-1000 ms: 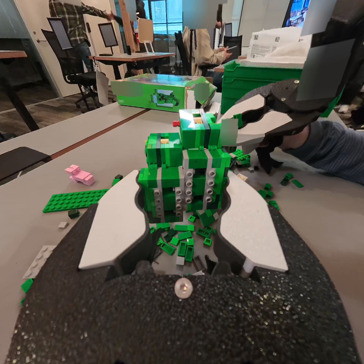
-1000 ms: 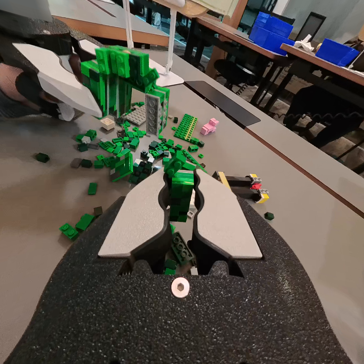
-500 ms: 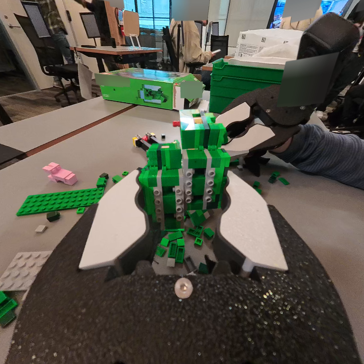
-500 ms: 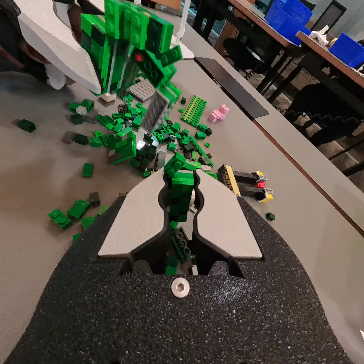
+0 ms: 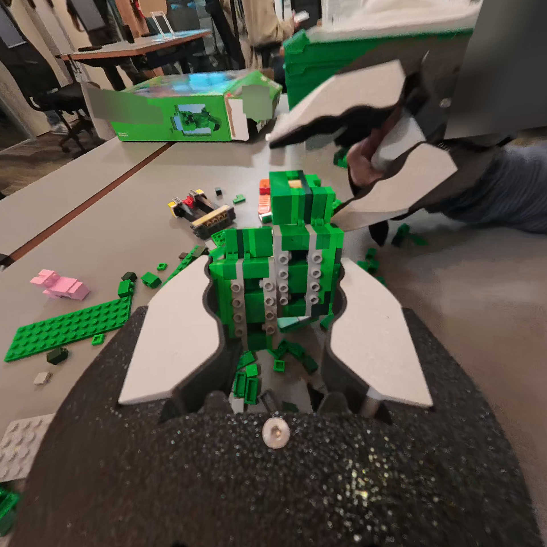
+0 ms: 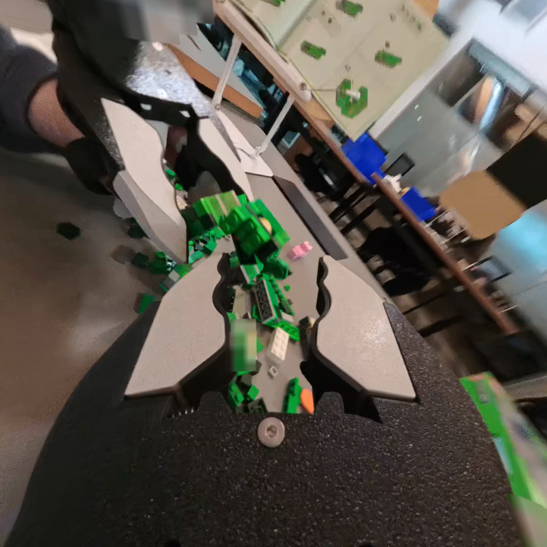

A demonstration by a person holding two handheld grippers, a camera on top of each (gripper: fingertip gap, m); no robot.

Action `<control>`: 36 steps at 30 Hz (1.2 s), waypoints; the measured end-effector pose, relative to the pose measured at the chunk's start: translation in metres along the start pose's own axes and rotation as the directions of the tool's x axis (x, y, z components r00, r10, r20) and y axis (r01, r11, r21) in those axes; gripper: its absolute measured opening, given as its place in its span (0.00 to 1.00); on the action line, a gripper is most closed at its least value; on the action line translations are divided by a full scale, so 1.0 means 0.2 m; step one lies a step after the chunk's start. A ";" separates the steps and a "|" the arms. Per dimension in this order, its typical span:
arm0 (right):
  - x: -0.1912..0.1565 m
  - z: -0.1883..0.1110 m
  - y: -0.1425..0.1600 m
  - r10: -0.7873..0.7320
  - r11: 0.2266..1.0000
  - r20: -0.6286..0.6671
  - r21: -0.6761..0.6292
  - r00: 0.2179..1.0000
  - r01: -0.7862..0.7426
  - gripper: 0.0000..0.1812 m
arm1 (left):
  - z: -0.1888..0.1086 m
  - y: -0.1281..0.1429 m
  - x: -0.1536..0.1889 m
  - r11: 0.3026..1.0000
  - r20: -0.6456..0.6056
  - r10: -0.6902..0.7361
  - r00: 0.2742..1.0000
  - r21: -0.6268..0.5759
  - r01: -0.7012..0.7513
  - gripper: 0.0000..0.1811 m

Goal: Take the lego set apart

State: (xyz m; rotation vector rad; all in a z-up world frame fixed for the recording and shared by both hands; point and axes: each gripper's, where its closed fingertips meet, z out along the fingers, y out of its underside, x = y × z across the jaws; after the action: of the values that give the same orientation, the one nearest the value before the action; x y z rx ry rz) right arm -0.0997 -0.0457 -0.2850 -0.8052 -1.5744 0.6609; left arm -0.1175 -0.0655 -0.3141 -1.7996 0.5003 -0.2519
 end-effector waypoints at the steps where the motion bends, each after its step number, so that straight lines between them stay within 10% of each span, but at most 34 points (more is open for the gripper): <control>1: -0.02 0.00 -0.02 -0.081 0.997 -0.019 -0.005 0.997 0.081 0.30 | 0.01 0.01 0.02 0.999 -0.001 0.029 1.000 -0.023 -0.029 0.42; 7: -0.10 0.02 -0.01 -0.406 0.910 -0.027 -0.105 0.914 0.401 0.18 | 0.03 0.03 0.06 0.979 0.005 0.181 0.983 -0.100 -0.180 0.43; 22: -0.20 -0.02 0.08 0.018 1.000 0.316 -0.017 0.949 -0.014 0.17 | 0.04 0.04 0.13 0.987 -0.090 0.149 0.985 -0.040 -0.153 0.42; 36: -0.20 -0.03 0.09 -0.035 0.999 0.304 0.030 0.952 0.027 0.17 | 0.05 0.05 0.12 0.974 -0.057 0.214 0.975 -0.063 -0.217 0.42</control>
State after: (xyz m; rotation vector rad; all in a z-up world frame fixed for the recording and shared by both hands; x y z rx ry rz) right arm -0.0891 -0.0659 -0.3223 -0.6804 -1.8487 0.8103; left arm -0.0937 -0.0697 -0.3283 -1.7924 0.7422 -0.1304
